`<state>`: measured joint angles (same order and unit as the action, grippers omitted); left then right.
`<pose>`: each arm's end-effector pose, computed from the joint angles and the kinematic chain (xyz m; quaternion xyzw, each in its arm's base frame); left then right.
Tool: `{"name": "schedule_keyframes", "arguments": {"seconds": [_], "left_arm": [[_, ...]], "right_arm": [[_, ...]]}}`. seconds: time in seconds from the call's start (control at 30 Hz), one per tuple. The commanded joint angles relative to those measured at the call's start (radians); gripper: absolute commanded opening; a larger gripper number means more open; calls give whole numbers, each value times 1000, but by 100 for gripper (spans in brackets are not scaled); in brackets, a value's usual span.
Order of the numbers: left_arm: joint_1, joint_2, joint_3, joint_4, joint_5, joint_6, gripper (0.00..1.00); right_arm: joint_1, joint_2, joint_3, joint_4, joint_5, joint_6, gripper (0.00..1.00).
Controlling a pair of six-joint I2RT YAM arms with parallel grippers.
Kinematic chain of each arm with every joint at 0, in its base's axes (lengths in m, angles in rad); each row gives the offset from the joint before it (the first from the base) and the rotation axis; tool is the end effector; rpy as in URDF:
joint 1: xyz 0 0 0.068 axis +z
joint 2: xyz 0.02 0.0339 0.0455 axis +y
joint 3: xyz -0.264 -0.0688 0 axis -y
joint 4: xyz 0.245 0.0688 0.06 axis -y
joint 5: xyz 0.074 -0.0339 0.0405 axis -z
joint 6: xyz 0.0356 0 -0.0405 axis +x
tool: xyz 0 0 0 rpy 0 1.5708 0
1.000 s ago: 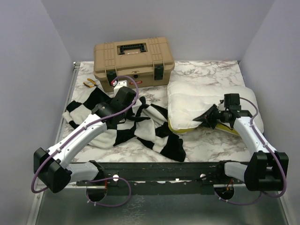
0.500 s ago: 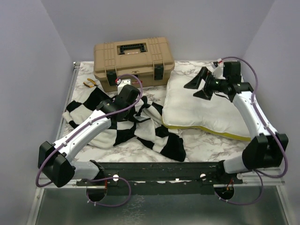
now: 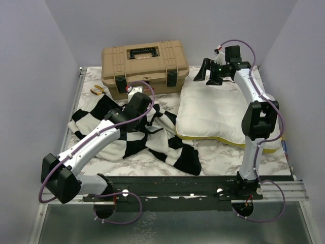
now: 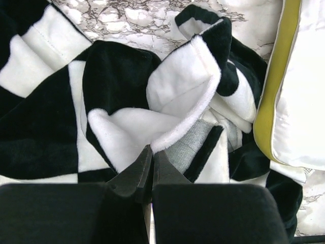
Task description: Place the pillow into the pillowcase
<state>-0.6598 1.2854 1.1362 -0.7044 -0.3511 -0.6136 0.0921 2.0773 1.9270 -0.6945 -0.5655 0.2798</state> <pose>0.2188 -0.1543 0.3088 -0.0400 0.9232 -0.0740 0.3751 0.4646 0.0621 0.2892 -0.0145 0.9030 0.3194 0.2869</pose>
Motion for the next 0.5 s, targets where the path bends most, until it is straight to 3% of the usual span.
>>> {"name": "schedule_keyframes", "arguments": {"seconds": [0.0, 0.33, 0.47], "left_arm": [[6, -15, -15, 11, 13, 8, 0], [5, 55, 9, 10, 20, 49, 0], [5, 61, 15, 12, 19, 46, 0]], "right_arm": [[3, 113, 165, -37, 41, -107, 100], [70, 320, 264, -39, 9, -226, 100], [102, 308, 148, -7, -98, -241, 100]]}}
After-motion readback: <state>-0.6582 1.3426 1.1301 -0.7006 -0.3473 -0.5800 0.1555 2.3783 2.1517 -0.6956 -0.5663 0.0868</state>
